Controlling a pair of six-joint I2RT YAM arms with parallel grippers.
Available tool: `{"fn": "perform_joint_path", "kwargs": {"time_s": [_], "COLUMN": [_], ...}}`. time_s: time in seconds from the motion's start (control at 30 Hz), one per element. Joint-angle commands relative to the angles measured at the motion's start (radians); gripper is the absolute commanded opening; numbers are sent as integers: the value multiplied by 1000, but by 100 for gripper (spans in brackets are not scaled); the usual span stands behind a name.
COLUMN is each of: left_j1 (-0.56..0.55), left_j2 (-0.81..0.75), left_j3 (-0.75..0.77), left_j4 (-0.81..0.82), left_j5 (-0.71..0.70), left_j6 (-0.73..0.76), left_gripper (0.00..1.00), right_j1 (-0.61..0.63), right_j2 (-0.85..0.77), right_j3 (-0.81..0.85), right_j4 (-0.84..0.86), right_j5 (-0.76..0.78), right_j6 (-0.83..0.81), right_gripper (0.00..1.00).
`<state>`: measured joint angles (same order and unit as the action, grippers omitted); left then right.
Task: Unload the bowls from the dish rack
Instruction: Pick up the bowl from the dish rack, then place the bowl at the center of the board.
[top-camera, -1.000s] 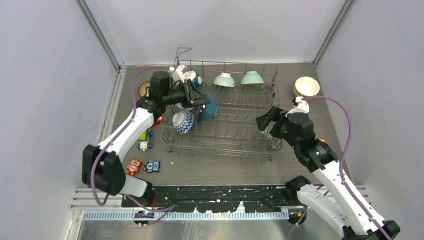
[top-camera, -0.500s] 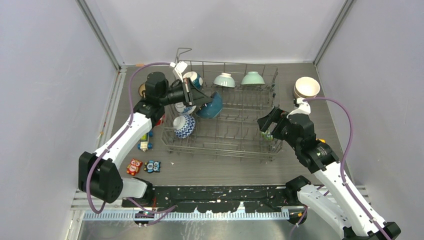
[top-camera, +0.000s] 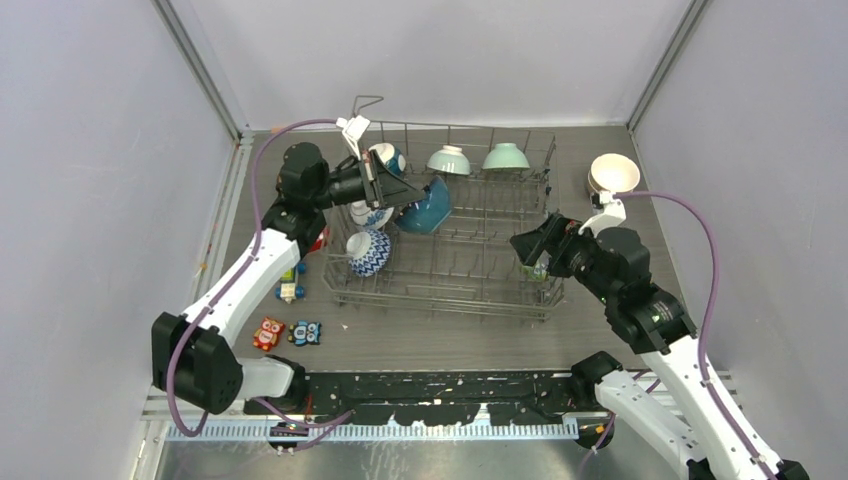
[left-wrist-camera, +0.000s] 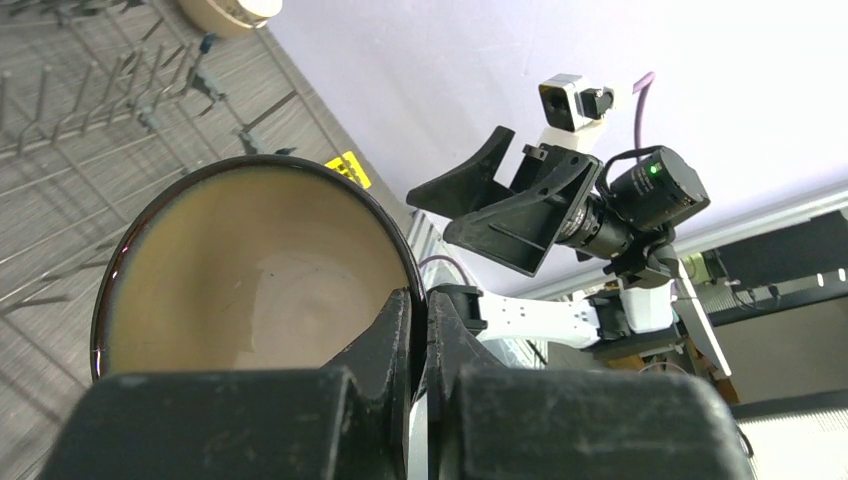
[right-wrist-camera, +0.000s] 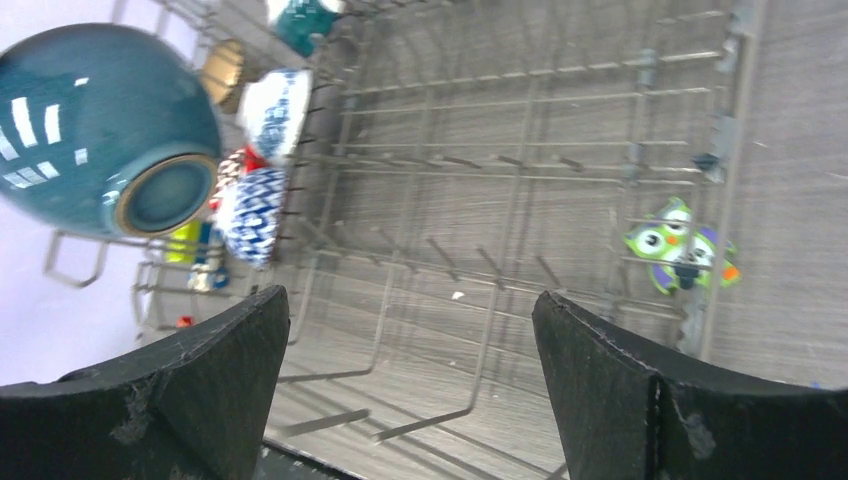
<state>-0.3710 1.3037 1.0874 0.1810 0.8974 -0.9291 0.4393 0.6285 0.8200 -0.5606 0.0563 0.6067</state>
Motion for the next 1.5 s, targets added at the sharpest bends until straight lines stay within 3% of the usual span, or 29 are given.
{"fn": "perform_joint_path", "kwargs": {"time_s": [0.0, 0.17, 0.37, 0.53, 1.03, 1.47], "left_j1": [3, -11, -99, -178, -365, -622], "left_j2": [-75, -120, -183, -202, -247, -296], "left_j3": [37, 37, 153, 241, 325, 256], "left_j4": [224, 186, -314, -525, -761, -799], "left_j5": [72, 89, -38, -178, -467, -716], "left_j6": [-105, -47, 359, 560, 938, 1256], "left_gripper": [0, 0, 0, 0, 0, 0], "right_j1": [2, 3, 3, 2, 7, 99], "right_j2": [-21, 10, 54, 71, 77, 259], "right_j3": [92, 173, 260, 306, 347, 595], "right_j4": [65, 75, 61, 34, -26, -152], "right_j5": [-180, -301, -317, -295, -173, -144], "right_j6": [-39, -24, 5, -3, -51, -176], "right_gripper": [95, 95, 95, 95, 94, 94]}}
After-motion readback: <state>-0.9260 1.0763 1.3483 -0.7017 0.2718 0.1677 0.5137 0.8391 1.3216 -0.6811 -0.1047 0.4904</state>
